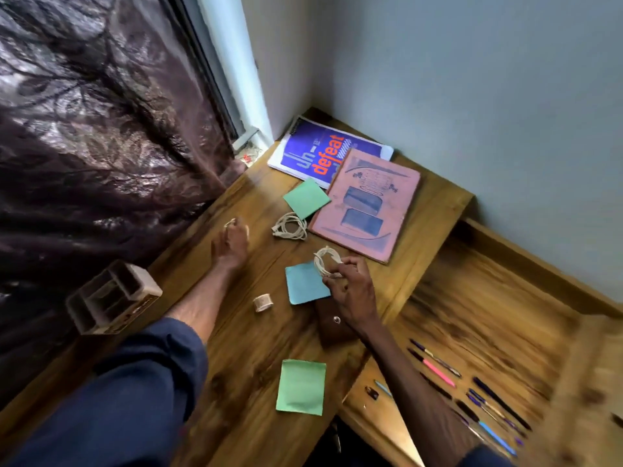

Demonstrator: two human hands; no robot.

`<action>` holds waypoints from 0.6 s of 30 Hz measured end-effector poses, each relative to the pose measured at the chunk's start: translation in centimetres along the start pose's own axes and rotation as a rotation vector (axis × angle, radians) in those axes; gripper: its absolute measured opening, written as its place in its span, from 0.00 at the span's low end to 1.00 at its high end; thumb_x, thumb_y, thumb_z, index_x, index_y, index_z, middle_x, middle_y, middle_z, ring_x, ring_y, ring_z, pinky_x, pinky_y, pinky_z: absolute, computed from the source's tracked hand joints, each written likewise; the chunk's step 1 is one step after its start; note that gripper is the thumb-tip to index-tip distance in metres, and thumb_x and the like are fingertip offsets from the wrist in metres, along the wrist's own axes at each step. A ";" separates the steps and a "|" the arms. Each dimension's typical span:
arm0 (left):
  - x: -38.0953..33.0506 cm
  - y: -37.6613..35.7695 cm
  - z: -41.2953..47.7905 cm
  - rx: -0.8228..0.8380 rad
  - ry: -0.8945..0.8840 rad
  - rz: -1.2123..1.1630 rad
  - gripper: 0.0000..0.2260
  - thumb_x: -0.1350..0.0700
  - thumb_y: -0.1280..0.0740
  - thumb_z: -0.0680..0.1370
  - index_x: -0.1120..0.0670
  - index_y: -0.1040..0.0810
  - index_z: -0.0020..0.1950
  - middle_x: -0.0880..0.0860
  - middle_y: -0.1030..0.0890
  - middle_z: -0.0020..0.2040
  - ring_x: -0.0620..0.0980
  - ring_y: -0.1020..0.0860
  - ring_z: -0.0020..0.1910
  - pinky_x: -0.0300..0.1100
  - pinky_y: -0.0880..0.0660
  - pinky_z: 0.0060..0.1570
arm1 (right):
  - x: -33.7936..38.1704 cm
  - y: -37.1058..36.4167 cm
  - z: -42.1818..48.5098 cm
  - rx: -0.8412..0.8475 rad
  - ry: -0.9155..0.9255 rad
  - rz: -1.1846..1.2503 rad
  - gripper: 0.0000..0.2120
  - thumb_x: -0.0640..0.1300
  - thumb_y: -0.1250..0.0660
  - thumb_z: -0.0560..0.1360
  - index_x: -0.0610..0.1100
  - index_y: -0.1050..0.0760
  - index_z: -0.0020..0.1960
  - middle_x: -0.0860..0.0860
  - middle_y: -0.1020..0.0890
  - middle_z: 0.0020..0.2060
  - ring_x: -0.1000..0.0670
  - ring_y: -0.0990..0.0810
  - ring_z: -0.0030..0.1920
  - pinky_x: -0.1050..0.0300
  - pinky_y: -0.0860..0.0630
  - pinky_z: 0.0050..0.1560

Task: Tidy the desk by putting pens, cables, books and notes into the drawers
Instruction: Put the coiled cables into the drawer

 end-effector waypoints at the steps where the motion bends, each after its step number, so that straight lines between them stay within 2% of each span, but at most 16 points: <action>1: 0.8 -0.1 -0.8 -0.024 0.021 -0.009 0.08 0.60 0.39 0.80 0.54 0.26 0.57 0.60 0.17 0.51 0.62 0.17 0.48 0.53 0.20 0.43 | 0.0 0.2 -0.8 0.005 -0.029 0.006 0.13 0.39 0.24 0.70 0.45 0.17 0.54 0.45 0.24 0.55 0.49 0.23 0.55 0.63 0.27 0.56; 4: 0.6 1.3 -3.7 -0.145 -0.011 -0.170 0.09 0.60 0.35 0.78 0.48 0.30 0.54 0.57 0.18 0.47 0.61 0.18 0.45 0.51 0.23 0.41 | 0.0 1.6 -3.7 -0.039 -0.016 0.009 0.13 0.39 0.25 0.71 0.47 0.17 0.55 0.45 0.24 0.54 0.49 0.23 0.55 0.59 0.25 0.57; 7: -2.9 4.1 -6.5 -0.267 -0.103 -0.316 0.08 0.56 0.34 0.79 0.46 0.30 0.55 0.51 0.18 0.47 0.58 0.19 0.45 0.50 0.24 0.41 | -0.4 3.2 -5.8 -0.081 -0.036 -0.006 0.12 0.40 0.25 0.71 0.49 0.17 0.54 0.46 0.24 0.55 0.51 0.24 0.55 0.63 0.27 0.56; 11: -10.5 5.6 -11.7 -0.336 -0.373 -0.351 0.07 0.53 0.35 0.81 0.48 0.24 0.58 0.52 0.17 0.50 0.56 0.18 0.47 0.49 0.22 0.43 | -2.0 6.5 -9.1 -0.150 -0.129 -0.008 0.09 0.43 0.24 0.72 0.49 0.16 0.52 0.51 0.25 0.56 0.53 0.22 0.53 0.63 0.25 0.53; 14: -16.5 4.1 -16.6 -0.300 -0.572 -0.316 0.08 0.55 0.33 0.79 0.51 0.22 0.58 0.54 0.18 0.45 0.57 0.18 0.41 0.48 0.23 0.35 | -3.9 9.9 -11.4 -0.228 -0.179 -0.046 0.09 0.42 0.22 0.70 0.47 0.15 0.50 0.50 0.24 0.54 0.63 0.23 0.47 0.73 0.30 0.50; 15: -18.4 3.6 -18.4 -0.253 -0.644 -0.354 0.09 0.57 0.32 0.78 0.52 0.22 0.58 0.55 0.18 0.46 0.58 0.18 0.41 0.48 0.23 0.33 | -4.9 10.9 -12.1 -0.243 -0.196 -0.069 0.10 0.42 0.21 0.69 0.48 0.15 0.50 0.50 0.23 0.54 0.64 0.23 0.47 0.72 0.29 0.51; 18: -23.6 1.6 -23.5 -0.089 -0.887 -0.386 0.09 0.59 0.33 0.79 0.54 0.23 0.60 0.56 0.19 0.53 0.60 0.19 0.49 0.52 0.21 0.38 | -8.5 13.9 -14.3 -0.259 -0.280 -0.130 0.11 0.42 0.22 0.69 0.49 0.16 0.51 0.50 0.23 0.54 0.52 0.20 0.51 0.55 0.22 0.54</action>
Point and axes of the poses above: each hand's wrist, its own z-axis towards the middle knuckle, its own y-axis out of the back of the hand, x = y × z, the point moved 2 cm from there along z, towards the middle knuckle
